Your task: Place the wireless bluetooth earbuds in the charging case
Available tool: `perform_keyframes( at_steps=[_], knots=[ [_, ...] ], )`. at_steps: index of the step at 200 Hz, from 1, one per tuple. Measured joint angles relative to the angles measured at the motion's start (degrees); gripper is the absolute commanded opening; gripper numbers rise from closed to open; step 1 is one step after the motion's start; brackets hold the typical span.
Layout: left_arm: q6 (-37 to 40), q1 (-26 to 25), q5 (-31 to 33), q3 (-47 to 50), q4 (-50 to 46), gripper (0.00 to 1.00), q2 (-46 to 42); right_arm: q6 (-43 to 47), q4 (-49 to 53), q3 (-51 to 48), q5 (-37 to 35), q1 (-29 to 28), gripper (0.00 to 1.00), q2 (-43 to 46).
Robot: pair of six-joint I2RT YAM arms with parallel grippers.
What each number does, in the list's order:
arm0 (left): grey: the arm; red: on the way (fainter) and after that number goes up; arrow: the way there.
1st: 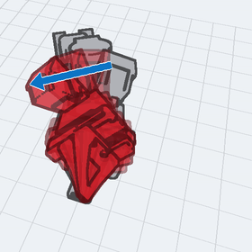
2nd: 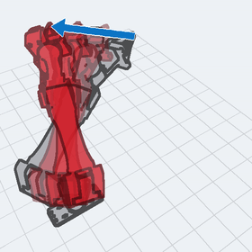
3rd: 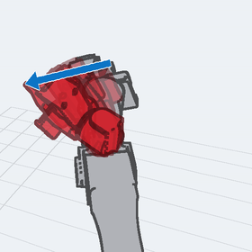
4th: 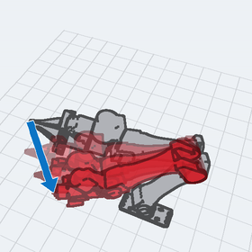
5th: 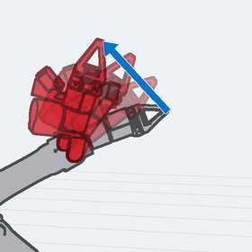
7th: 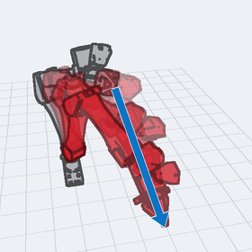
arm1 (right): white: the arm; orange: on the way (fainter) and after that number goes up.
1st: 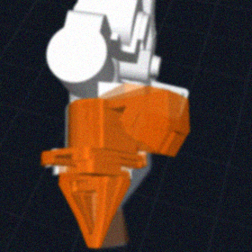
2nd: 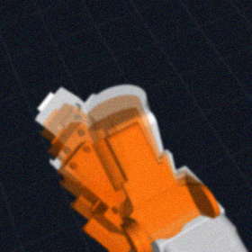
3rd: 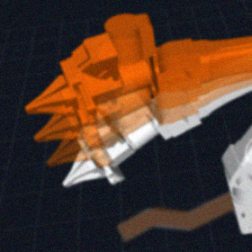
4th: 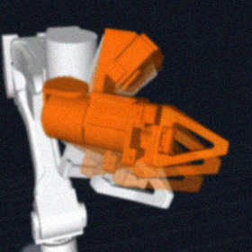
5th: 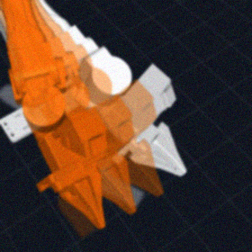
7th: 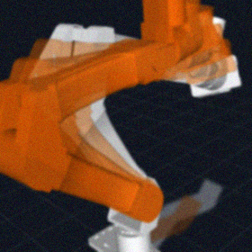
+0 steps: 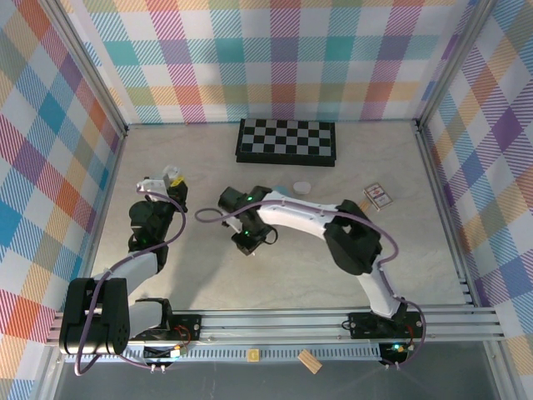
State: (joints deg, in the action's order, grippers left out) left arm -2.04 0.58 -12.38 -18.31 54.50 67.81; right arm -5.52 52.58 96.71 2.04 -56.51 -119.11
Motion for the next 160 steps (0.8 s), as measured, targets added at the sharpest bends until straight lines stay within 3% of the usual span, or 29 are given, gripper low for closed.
perform_keyframes(
  at_steps=[35, 79, 160],
  knots=[
    [-1.44, -1.81, -6.84, -0.52, 2.80, 0.05, 1.44, -1.33, -7.72, -7.87, 1.09, 5.14, 0.24, 11.34],
    [-1.07, -10.64, -11.45, -1.33, 4.57, 0.05, 4.26, -1.79, -13.68, -11.23, 2.73, 10.73, 0.24, 21.68],
    [2.27, -21.68, -19.78, -6.08, 4.33, 0.05, 10.54, -1.62, -20.92, -14.49, 7.80, 13.60, 0.23, 32.59]
  ],
)
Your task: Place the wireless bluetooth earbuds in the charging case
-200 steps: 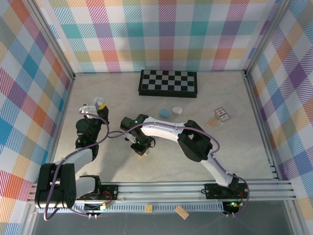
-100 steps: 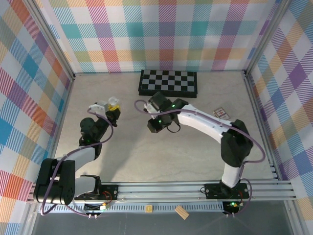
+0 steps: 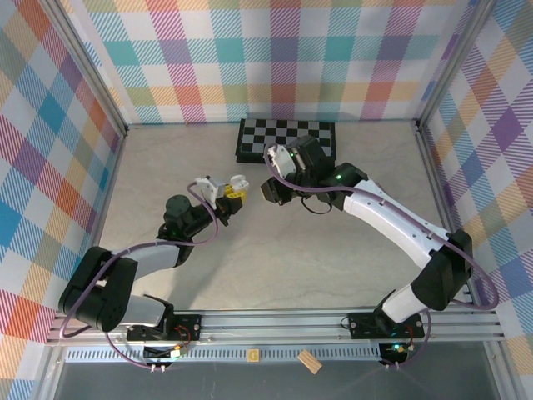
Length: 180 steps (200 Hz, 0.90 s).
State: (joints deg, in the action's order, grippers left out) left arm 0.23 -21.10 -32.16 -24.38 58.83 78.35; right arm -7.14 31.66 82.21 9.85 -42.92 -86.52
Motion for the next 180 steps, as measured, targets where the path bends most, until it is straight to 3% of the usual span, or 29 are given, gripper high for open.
perform_keyframes(
  at_steps=[69, 180],
  knots=[
    [3.08, -4.55, -7.21, -3.10, -1.95, 0.05, 0.70, 0.33, -3.63, -0.09, 5.03, 0.00, 0.23, 0.22],
    [0.63, -5.51, -9.44, -3.65, 0.76, 0.04, 2.97, 0.33, -5.55, -0.11, 5.75, 0.00, 0.22, -0.72]
  ],
)
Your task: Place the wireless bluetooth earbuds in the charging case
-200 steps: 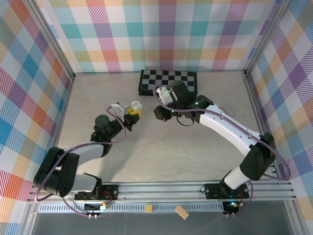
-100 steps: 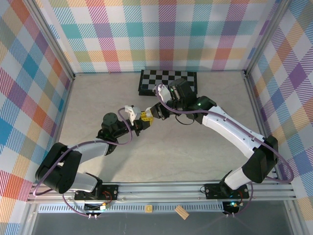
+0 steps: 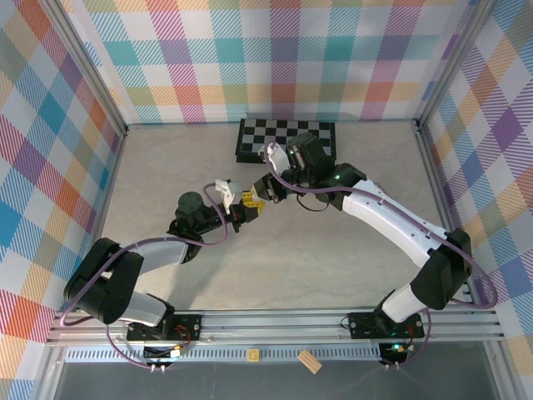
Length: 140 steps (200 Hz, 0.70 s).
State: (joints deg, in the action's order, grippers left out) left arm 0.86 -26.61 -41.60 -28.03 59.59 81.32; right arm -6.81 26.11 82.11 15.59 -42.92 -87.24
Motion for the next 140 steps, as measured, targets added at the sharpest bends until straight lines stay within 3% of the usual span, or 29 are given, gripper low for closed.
perform_keyframes(
  at_steps=[140],
  knots=[
    [-3.76, 0.00, -0.87, 0.00, 0.76, 0.04, -0.39, 1.29, -1.22, -1.11, -0.59, 0.00, 0.22, -0.33]
  ],
)
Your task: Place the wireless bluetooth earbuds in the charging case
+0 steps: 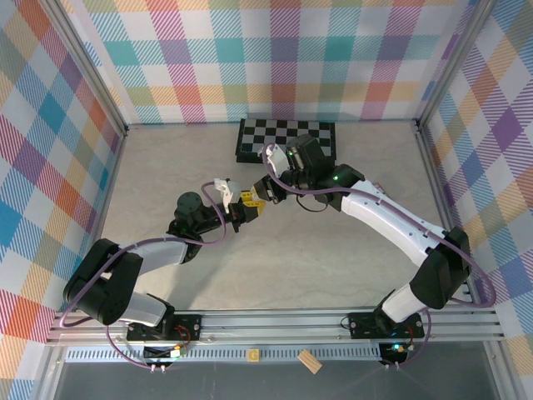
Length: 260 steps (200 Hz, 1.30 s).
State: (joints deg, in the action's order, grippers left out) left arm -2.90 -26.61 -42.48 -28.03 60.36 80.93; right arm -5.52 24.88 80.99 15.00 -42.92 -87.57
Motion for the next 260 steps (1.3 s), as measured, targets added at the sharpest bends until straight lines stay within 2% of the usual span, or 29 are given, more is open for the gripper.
perform_keyframes(
  at_steps=[203, 228, 244, 260],
  knots=[
    [-3.98, 0.02, -2.60, 0.00, -0.31, 0.04, -1.86, 9.05, 0.66, -0.33, 4.15, 0.22, 0.23, 0.46],
    [-3.98, 0.02, -3.15, 0.00, -0.28, 0.04, -2.89, 9.03, 0.66, -0.44, 4.13, 0.22, 0.24, 1.62],
    [-3.96, 0.02, -3.48, 0.00, -0.17, 0.04, -3.48, 8.94, 0.66, -0.44, 4.13, 0.15, 0.32, 2.19],
    [-3.98, 0.02, -3.52, 0.00, -0.07, 0.04, -3.56, 8.98, 0.70, -0.44, 4.20, 0.04, 0.33, 2.40]
  ],
)
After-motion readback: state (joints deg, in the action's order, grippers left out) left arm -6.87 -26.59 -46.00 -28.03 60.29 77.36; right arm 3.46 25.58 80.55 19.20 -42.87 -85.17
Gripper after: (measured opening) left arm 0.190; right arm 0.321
